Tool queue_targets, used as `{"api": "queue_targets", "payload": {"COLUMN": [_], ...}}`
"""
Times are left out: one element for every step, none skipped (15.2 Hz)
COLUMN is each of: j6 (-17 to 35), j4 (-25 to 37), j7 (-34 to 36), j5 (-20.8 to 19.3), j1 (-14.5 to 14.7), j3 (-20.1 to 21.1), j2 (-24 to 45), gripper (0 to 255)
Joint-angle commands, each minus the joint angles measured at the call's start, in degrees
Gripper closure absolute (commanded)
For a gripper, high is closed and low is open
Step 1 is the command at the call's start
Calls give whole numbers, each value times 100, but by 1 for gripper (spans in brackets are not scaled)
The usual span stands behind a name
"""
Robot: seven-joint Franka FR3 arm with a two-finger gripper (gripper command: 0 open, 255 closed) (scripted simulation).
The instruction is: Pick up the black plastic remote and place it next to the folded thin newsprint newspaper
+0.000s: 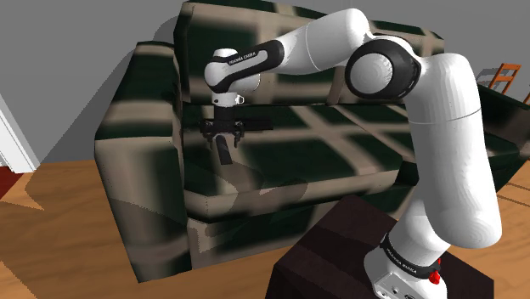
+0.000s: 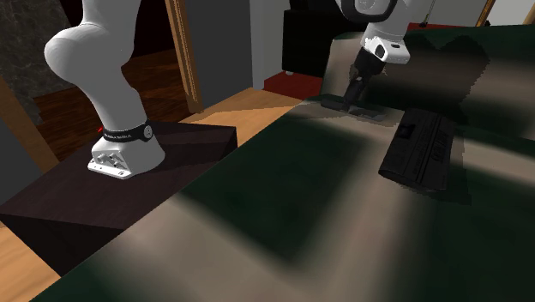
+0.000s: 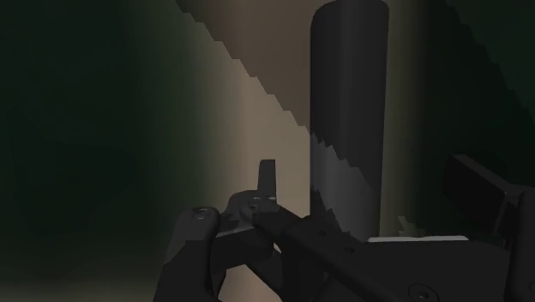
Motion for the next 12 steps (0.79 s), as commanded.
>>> {"api": "queue_targets", "payload": {"j6": [-175,-353,-536,-682,-682,-681,-682,-682,-682,-682,-682,-682], "j4": [143,298,464,605,605,603,604,605,605,605,605,605], "j7": [14,28,42,53,53,53,53,53,53,53,53,53], "j5": [-16,-30,-42,-51,-51,-51,-51,-51,-51,-51,-51,-51], "j1": [-18,-38,-58,-76,-76,-75,-76,-76,-76,-76,-76,-76], "j3": [-10,-20,-29,-35,-35,-35,-35,-35,-35,-35,-35,-35], "j2": [-32,-55,-70,-76,-76,-77,-76,-76,-76,-76,-76,-76], "gripper": [0,0,0,0,0,0,0,0,0,0,0,0]}}
